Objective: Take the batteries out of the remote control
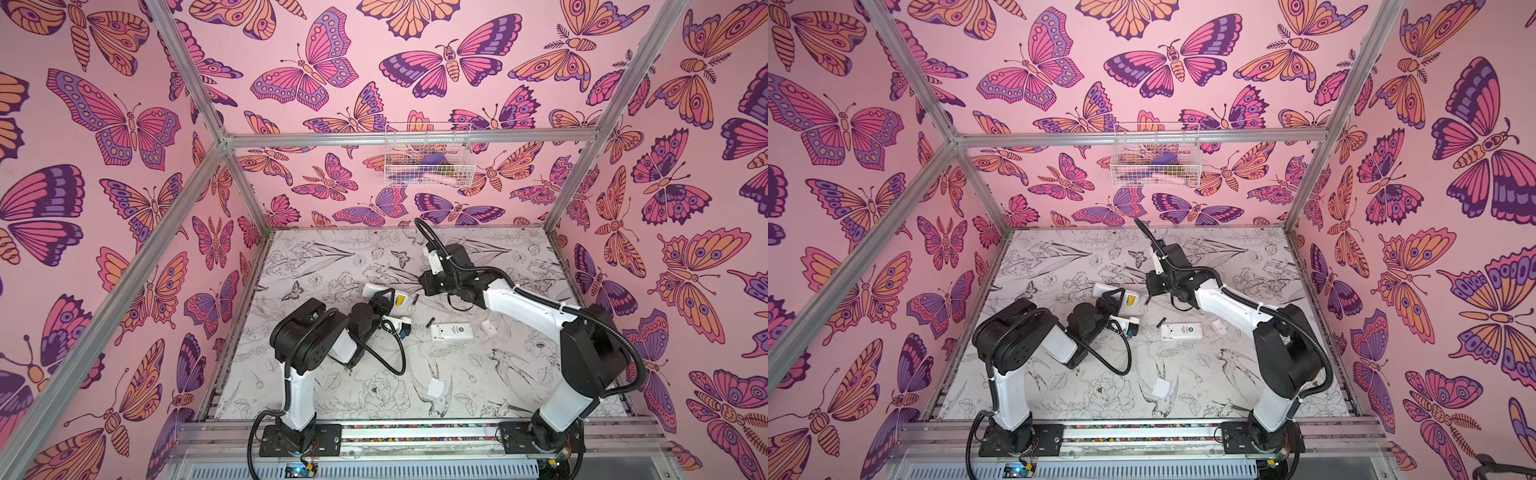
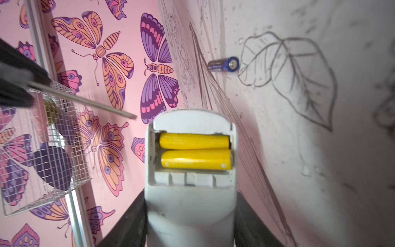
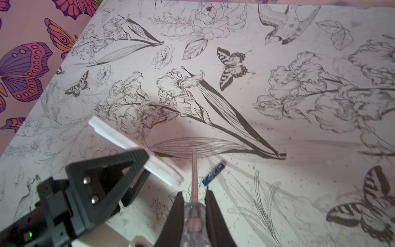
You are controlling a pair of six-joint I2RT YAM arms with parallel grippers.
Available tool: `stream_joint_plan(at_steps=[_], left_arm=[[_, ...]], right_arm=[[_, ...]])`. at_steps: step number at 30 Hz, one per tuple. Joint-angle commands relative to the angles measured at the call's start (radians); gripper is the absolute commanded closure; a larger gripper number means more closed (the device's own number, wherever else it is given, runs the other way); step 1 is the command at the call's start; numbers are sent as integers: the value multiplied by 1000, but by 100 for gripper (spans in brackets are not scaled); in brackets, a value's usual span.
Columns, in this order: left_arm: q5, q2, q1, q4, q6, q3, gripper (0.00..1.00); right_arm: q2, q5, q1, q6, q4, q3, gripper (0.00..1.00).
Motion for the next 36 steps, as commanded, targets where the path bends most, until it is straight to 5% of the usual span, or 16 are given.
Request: stream_joint_plan(at_steps=[1, 9, 16, 22, 27, 31, 36], left_arm=[[66, -37, -9, 80, 72, -14, 100], [138, -33, 4, 63, 175, 0, 100], [136, -76, 10, -4, 203, 60, 100], [139, -157, 17, -138, 194, 86, 100], [69, -168, 16, -218, 148, 108, 100], [-74, -237, 16, -478, 6, 161, 100], [-246, -372, 13, -927, -312, 259, 100]], right_arm=[[65, -109, -22, -59, -229, 132, 100], [200, -490, -47, -180, -604, 372, 100], [144, -239, -88, -117, -542, 361, 100], [168, -465, -78, -186, -653, 395, 100], [40, -189, -102, -131, -510, 254, 100], [-106, -53, -119, -44, -347, 103, 100], [-244, -110, -119, -14, -237, -62, 100]])
